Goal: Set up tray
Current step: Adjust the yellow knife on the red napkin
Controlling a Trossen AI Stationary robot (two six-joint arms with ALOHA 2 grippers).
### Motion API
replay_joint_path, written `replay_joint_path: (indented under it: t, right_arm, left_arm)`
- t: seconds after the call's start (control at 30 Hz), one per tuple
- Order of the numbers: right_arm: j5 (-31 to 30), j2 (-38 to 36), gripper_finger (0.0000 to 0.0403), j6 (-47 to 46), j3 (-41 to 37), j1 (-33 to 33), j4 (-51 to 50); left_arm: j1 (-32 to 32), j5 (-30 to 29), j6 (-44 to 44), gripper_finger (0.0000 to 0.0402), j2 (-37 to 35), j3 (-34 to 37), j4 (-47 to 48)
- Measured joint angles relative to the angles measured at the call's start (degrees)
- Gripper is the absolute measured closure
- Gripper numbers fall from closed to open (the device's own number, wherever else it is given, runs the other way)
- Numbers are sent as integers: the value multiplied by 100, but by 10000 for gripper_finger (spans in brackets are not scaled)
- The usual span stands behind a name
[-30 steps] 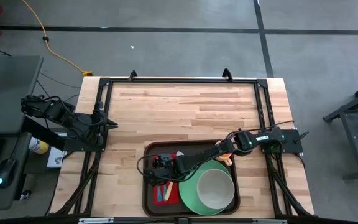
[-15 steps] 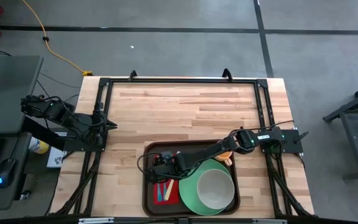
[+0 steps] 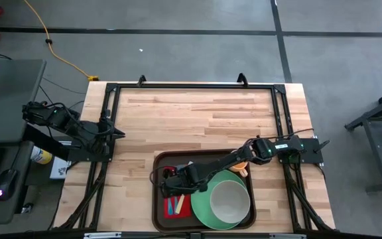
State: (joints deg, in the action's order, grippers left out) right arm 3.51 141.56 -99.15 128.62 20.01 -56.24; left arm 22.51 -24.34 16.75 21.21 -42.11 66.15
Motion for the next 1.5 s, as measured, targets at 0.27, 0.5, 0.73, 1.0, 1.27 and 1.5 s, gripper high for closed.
replay_joint_path:
  t: [0.27, 0.5, 0.73, 1.0, 1.27, 1.5]
  right_arm:
    - [197, -2, 338, 15, -4, 26, -91]
    - [253, -2, 333, 15, -7, 35, -97]
    - [238, -2, 309, 15, -10, 35, -97]
    - [245, 81, 294, 22, -11, 28, -56]
    - [291, 192, 294, 35, -13, 28, 8]
    - [377, 267, 295, 34, -12, 24, 45]
  left_arm:
    - [1, -2, 0, 334, 0, 0, -1]
    - [1, -4, 0, 334, 0, 0, -2]
    - [-1, -4, 0, 334, 0, 0, -2]
    - [1, -7, 0, 334, 2, 0, -2]
    - [1, -7, 0, 334, 1, 0, 0]
    - [-1, -9, 0, 334, 2, 0, 0]
